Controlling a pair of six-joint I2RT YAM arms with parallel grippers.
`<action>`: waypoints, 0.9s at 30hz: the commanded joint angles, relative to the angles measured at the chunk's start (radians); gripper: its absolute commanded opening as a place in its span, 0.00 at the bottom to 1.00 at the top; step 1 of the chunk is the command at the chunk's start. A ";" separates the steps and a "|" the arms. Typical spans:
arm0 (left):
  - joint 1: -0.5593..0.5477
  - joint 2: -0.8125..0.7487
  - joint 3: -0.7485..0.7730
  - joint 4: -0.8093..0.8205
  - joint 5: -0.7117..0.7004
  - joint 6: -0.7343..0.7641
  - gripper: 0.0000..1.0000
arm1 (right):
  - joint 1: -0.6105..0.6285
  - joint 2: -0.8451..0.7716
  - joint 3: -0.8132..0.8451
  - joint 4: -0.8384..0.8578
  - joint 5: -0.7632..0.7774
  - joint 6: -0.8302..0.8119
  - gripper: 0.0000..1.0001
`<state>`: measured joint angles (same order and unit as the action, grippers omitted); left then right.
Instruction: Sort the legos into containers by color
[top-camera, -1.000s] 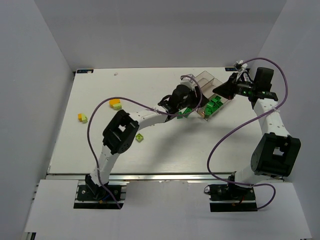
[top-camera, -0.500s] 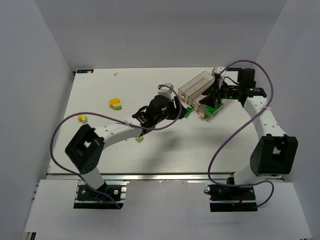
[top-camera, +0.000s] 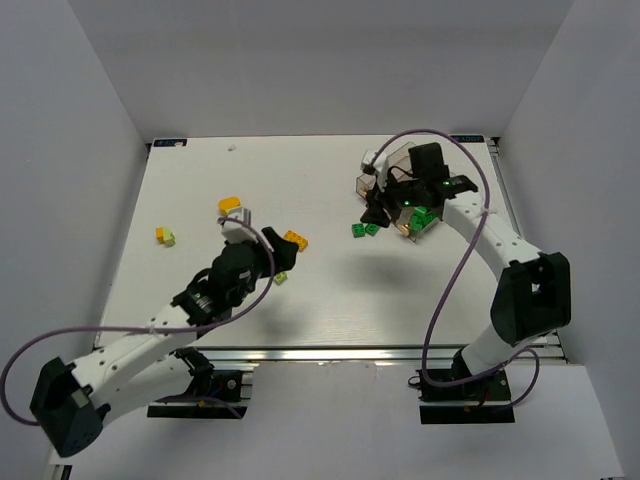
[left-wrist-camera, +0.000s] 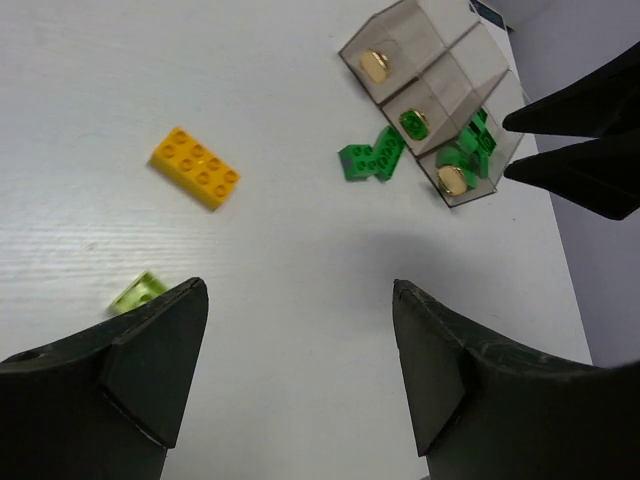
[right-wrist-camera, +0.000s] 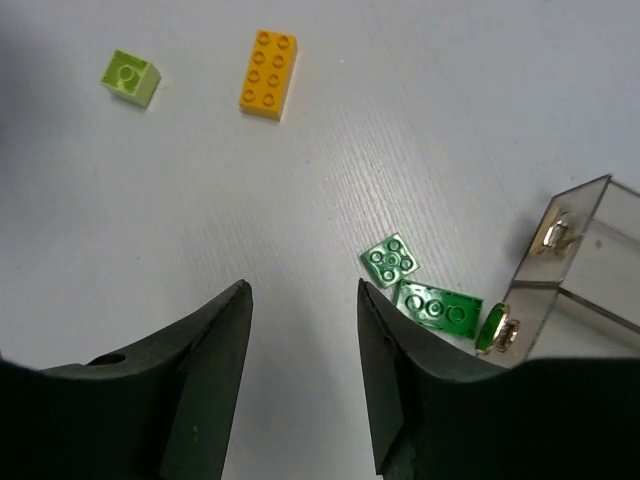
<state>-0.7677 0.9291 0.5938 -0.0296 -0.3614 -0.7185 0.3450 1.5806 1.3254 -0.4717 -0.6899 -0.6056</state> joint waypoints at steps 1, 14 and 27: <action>0.004 -0.130 -0.063 -0.130 -0.108 -0.068 0.84 | 0.054 0.062 0.017 0.070 0.197 0.156 0.52; 0.004 -0.233 -0.111 -0.225 -0.131 -0.136 0.85 | 0.161 0.337 0.222 0.054 0.549 0.486 0.52; 0.005 -0.196 -0.104 -0.208 -0.154 -0.118 0.85 | 0.170 0.437 0.215 0.097 0.773 0.515 0.61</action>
<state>-0.7677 0.7269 0.4793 -0.2440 -0.4919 -0.8463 0.5121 2.0140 1.5093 -0.3965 0.0216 -0.1062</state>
